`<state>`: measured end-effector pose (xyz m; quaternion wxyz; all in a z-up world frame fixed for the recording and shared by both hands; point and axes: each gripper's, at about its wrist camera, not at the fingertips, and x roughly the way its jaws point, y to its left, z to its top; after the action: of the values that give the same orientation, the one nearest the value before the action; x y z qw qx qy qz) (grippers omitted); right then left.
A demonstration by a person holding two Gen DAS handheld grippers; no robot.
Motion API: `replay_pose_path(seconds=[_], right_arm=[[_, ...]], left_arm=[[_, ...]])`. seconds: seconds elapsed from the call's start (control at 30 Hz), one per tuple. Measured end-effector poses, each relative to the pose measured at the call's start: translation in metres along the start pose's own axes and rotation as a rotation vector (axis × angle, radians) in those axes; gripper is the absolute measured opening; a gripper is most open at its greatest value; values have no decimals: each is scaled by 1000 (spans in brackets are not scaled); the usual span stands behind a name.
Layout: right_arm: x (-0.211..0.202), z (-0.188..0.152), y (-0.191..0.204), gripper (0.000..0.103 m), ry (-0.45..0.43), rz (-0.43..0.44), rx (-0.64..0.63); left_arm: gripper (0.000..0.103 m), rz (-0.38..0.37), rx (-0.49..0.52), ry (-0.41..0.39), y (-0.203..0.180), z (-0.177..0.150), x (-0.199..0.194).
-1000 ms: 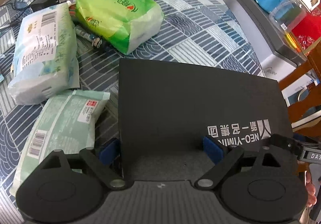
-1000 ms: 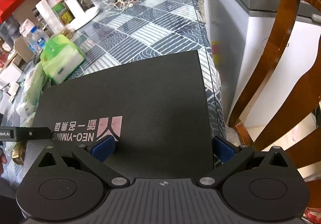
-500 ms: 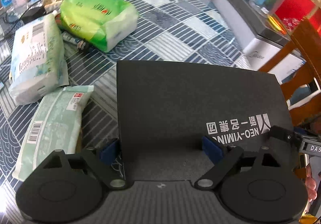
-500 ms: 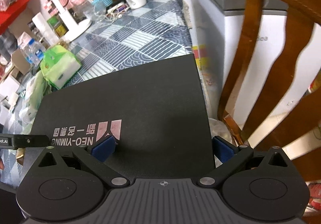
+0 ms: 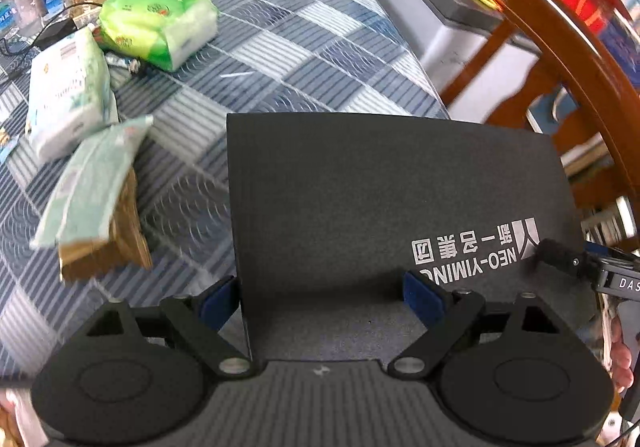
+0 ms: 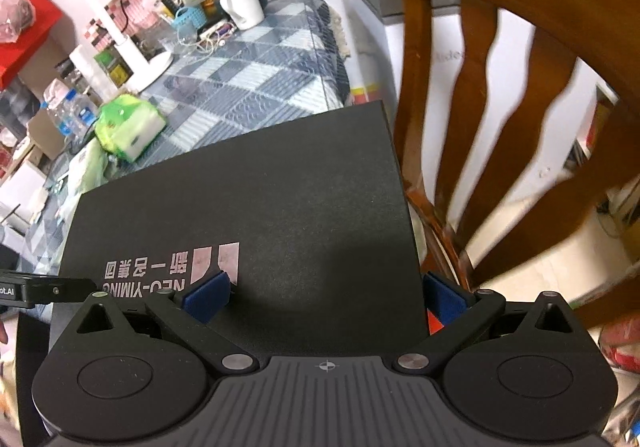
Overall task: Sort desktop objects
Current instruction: 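Carry the held lid with both grippers over the open box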
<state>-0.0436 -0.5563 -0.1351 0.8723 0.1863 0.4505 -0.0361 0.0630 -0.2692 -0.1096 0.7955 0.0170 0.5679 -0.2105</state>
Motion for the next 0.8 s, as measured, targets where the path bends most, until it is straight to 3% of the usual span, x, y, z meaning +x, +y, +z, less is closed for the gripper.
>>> replay_pose_path(seconds=[0.8], right_arm=[[-136, -147, -38, 102, 60, -26, 44]], left_arm=[[103, -13, 127, 70, -82, -149, -60]])
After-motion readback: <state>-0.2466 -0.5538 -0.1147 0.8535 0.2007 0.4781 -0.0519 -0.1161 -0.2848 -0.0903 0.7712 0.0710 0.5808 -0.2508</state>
